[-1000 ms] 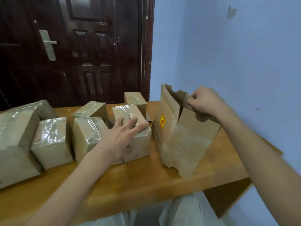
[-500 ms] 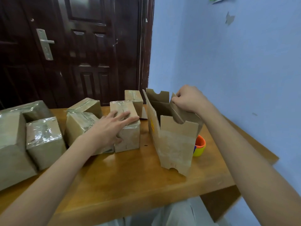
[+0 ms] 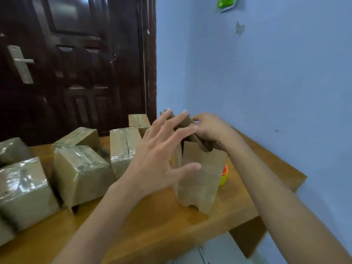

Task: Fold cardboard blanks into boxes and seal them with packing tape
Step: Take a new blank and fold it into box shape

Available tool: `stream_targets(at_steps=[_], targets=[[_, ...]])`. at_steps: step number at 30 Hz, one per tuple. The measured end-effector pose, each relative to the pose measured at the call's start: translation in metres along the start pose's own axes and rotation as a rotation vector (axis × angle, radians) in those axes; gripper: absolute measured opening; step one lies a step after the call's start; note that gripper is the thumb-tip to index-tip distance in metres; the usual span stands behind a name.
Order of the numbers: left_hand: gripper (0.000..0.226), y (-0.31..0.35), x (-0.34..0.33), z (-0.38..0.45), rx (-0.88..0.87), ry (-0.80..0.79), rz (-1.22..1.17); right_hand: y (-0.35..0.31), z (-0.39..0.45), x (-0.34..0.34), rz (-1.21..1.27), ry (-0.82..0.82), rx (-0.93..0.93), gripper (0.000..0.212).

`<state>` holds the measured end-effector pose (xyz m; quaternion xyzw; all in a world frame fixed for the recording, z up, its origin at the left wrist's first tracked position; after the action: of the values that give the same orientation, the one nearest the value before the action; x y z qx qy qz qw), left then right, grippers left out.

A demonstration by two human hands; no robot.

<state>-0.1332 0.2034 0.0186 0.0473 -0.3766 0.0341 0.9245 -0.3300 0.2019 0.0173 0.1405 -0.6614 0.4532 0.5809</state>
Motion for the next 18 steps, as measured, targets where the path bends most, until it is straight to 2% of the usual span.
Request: stream_targets(at_steps=[2, 3, 6, 9, 12, 13, 15, 17, 18], targets=[[0.057, 0.013, -0.012, 0.014, -0.083, 0.002, 0.117, 0.001, -0.003, 0.003, 0.009, -0.027, -0.009, 0.047], [0.049, 0.013, -0.017, 0.018, -0.103, 0.004, 0.164, 0.002, -0.004, 0.006, -0.019, -0.025, -0.007, 0.049], [0.038, 0.003, -0.018, 0.020, -0.071, 0.034, 0.200, 0.009, -0.003, 0.017, -0.208, 0.024, -0.003, 0.036], [0.037, -0.002, -0.009, 0.014, 0.008, 0.067, 0.180, 0.010, -0.002, 0.020, -0.311, 0.029, 0.009, 0.061], [0.035, -0.011, -0.012, 0.018, 0.157, -0.128, 0.106, -0.004, 0.006, 0.009, -0.333, -0.071, 0.087, 0.074], [0.035, -0.017, -0.017, 0.018, 0.213, -0.205, 0.109, -0.008, 0.009, 0.006, -0.319, -0.095, 0.106, 0.071], [0.046, -0.028, -0.026, 0.019, 0.292, -0.264, 0.147, -0.012, 0.012, 0.007, -0.279, -0.091, 0.133, 0.052], [0.063, -0.036, -0.032, 0.017, 0.369, -0.227, 0.146, -0.012, 0.011, 0.005, -0.294, -0.093, 0.170, 0.034], [0.074, -0.039, -0.032, 0.016, 0.422, -0.182, 0.131, -0.009, 0.010, 0.001, -0.298, -0.117, 0.180, 0.033]])
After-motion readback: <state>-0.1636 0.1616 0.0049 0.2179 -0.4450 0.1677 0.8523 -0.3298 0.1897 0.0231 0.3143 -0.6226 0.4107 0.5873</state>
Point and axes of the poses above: each hand's wrist, its own z-axis towards the middle knuckle, its own x-axis out of the back of the hand, y = z × x, the point moved 9 cm from there along z, towards the middle knuckle, and after that the axes turned 9 degrees about z, right-handed, at the moved point
